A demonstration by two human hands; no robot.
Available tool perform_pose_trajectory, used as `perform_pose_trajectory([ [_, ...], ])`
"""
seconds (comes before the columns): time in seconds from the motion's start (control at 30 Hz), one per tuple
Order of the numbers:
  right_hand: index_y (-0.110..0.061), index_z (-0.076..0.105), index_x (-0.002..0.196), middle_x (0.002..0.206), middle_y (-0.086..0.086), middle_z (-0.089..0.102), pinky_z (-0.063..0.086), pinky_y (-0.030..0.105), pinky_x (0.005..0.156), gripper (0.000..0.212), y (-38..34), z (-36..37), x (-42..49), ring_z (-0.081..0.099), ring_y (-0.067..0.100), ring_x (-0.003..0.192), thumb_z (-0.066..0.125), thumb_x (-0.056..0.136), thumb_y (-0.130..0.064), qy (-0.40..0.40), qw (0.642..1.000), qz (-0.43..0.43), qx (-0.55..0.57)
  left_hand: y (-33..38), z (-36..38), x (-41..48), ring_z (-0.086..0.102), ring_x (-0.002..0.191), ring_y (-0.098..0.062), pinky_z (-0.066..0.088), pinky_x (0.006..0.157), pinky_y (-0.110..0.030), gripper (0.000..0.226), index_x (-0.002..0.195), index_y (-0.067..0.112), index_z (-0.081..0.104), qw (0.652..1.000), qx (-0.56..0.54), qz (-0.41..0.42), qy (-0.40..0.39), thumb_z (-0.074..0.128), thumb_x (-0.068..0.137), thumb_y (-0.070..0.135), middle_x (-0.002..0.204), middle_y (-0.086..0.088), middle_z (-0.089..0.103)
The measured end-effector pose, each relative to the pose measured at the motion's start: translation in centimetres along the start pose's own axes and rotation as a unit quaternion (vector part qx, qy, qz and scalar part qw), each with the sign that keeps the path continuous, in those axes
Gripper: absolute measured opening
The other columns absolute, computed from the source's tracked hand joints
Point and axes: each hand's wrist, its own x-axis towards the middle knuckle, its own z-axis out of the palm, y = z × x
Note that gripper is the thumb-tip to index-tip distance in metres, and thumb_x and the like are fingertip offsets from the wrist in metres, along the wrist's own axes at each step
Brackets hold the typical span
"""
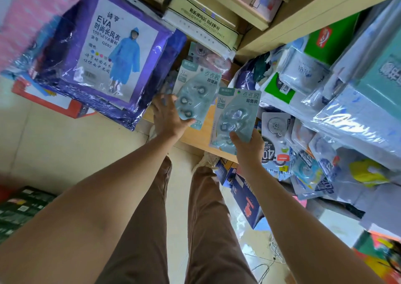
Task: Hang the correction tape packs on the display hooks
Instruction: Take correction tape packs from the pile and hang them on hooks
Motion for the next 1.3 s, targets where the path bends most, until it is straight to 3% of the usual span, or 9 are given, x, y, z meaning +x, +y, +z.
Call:
perform_pose_trajectory([
  [0.17,-0.014,0.061,0.102,0.086,-0.001,0.063,0.041,0.019,0.056,0.028,0.5,-0.7,0.0,0.059,0.013,0.073,0.079,0.082,-0.021,-0.012,1.0,-0.017,-0.018,-0.1,-0.6,-0.8,0.047,0.12,-0.036,0.045,0.099,-0.047,0.101,0.124,0.014,0.045,0.997,-0.066,0.004,0.037,0.095,0.046,0.053,0.13,-0.014,0.049],
  [0.3,-0.016,0.061,0.102,0.09,0.0,0.064,0.044,0.023,0.059,0.027,0.7,-1.0,-0.2,0.059,0.015,0.076,0.079,0.082,-0.022,-0.024,0.999,-0.015,-0.02,-0.7,-2.0,-0.8,0.056,0.122,-0.032,0.05,0.097,-0.045,0.122,0.142,0.016,0.037,0.994,-0.097,0.01,0.051,0.091,0.042,0.062,0.137,-0.01,0.054],
  [0.4,-0.018,0.059,0.099,0.084,-0.004,0.061,0.043,0.024,0.059,0.024,0.6,-1.5,-0.4,0.057,0.013,0.074,0.078,0.083,-0.022,-0.025,0.999,-0.022,-0.015,-1.2,-3.4,-0.8,0.063,0.112,-0.03,0.055,0.088,-0.045,0.103,0.134,0.014,0.043,0.992,-0.123,0.021,0.024,0.086,0.052,0.059,0.129,-0.008,0.061],
  [0.53,-0.019,0.059,0.103,0.082,-0.007,0.061,0.043,0.024,0.06,0.025,0.3,-3.0,-1.4,0.057,0.008,0.072,0.076,0.085,-0.021,-0.035,0.999,-0.039,-0.006,-0.7,-5.8,-1.4,0.066,0.092,-0.035,0.048,0.069,-0.035,0.063,0.113,0.005,0.05,0.993,-0.107,0.045,0.002,0.087,0.071,0.035,0.107,-0.015,0.07],
  [0.67,-0.016,0.06,0.1,0.086,0.001,0.064,0.045,0.028,0.062,0.023,-0.5,-5.3,-3.3,0.059,0.019,0.076,0.076,0.084,-0.018,-0.044,0.998,-0.055,0.005,1.1,-9.2,-3.7,0.065,0.093,-0.034,0.038,0.068,-0.032,0.057,0.116,0.006,0.057,0.995,-0.069,0.064,-0.026,0.086,0.072,0.027,0.105,-0.015,0.07],
  [0.8,-0.02,0.059,0.096,0.085,0.0,0.064,0.049,0.031,0.064,0.022,-1.4,-8.7,-5.9,0.062,0.025,0.081,0.076,0.083,-0.016,-0.046,0.997,-0.063,0.022,3.7,-13.2,-7.9,0.068,0.094,-0.032,0.051,0.074,-0.037,0.066,0.122,0.016,0.063,0.992,-0.055,0.111,-0.026,0.08,0.064,0.043,0.104,-0.009,0.074],
  [0.93,-0.019,0.062,0.103,0.087,0.001,0.067,0.049,0.029,0.059,0.028,-2.6,-13.8,-9.2,0.065,0.024,0.081,0.078,0.081,-0.016,-0.022,0.994,-0.088,0.053,7.0,-17.5,-13.3,0.071,0.089,-0.03,0.055,0.073,-0.036,0.069,0.122,0.015,0.067,0.979,-0.067,0.191,0.01,0.075,0.066,0.054,0.103,-0.009,0.076],
  [1.1,-0.022,0.059,0.109,0.085,-0.011,0.062,0.043,0.009,0.053,0.032,-5.2,-22.2,-14.0,0.059,-0.006,0.07,0.076,0.084,-0.011,0.043,0.982,-0.161,0.088,13.5,-23.3,-19.6,0.068,0.084,-0.028,0.047,0.066,-0.032,0.057,0.116,0.016,0.066,0.95,-0.068,0.285,0.106,0.073,0.073,0.052,0.1,-0.007,0.073],
  [1.3,-0.026,0.06,0.106,0.086,-0.007,0.068,0.05,0.032,0.06,0.03,-9.3,-31.3,-18.4,0.065,0.015,0.075,0.075,0.083,-0.014,0.133,0.955,-0.221,0.144,21.7,-30.2,-25.7,0.068,0.09,-0.022,0.054,0.072,-0.037,0.045,0.114,0.02,0.067,0.893,-0.135,0.388,0.183,0.074,0.079,0.046,0.103,0.003,0.072],
])
